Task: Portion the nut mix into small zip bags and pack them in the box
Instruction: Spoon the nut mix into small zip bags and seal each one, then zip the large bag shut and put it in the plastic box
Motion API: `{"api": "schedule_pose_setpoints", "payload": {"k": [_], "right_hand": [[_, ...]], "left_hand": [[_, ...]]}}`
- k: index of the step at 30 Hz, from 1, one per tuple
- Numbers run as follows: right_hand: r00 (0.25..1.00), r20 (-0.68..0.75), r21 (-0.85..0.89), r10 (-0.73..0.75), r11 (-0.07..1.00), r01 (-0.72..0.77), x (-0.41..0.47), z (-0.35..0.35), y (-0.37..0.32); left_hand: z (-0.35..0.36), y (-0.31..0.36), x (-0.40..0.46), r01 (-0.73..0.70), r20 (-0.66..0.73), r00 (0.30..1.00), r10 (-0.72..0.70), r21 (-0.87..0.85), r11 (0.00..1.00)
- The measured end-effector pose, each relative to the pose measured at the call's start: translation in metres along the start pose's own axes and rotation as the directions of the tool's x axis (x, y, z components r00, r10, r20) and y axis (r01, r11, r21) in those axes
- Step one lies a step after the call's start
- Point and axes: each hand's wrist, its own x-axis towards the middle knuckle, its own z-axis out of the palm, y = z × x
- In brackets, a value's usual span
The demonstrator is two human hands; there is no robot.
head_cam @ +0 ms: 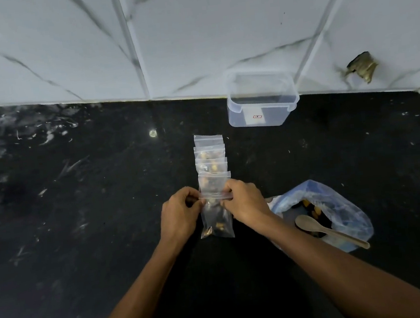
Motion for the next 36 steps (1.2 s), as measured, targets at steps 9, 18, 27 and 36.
{"api": "schedule_pose_setpoints", "payload": {"k": [9,18,27,36], "right_hand": [[0.985,-0.131,-0.064,-0.110,0.993,0.102,-0.026,-0.036,0.006],[0.949,-0.315,0.115,0.006,0.993,0.033,-0.081,-0.099,0.053],[0.940,-0.328,-0.068,0.089,0.991,-0.118,-0.121,-0.112,0.128],[0.970,-0.217,-0.131,0.108,0.982,-0.139,-0.146,-0.093,0.166]], "left_hand": [[-0.010,0.011,-0.015,-0.045,-0.149,0.988,0.048,0.019,0.999],[0.003,0.048,-0.048,-0.225,-0.143,0.966,0.214,-0.068,0.972],[0.044,0.072,-0.070,-0.148,0.070,0.985,0.158,-0.135,0.980],[0.082,0.070,-0.080,0.062,0.184,0.983,-0.016,-0.246,0.967]]}}
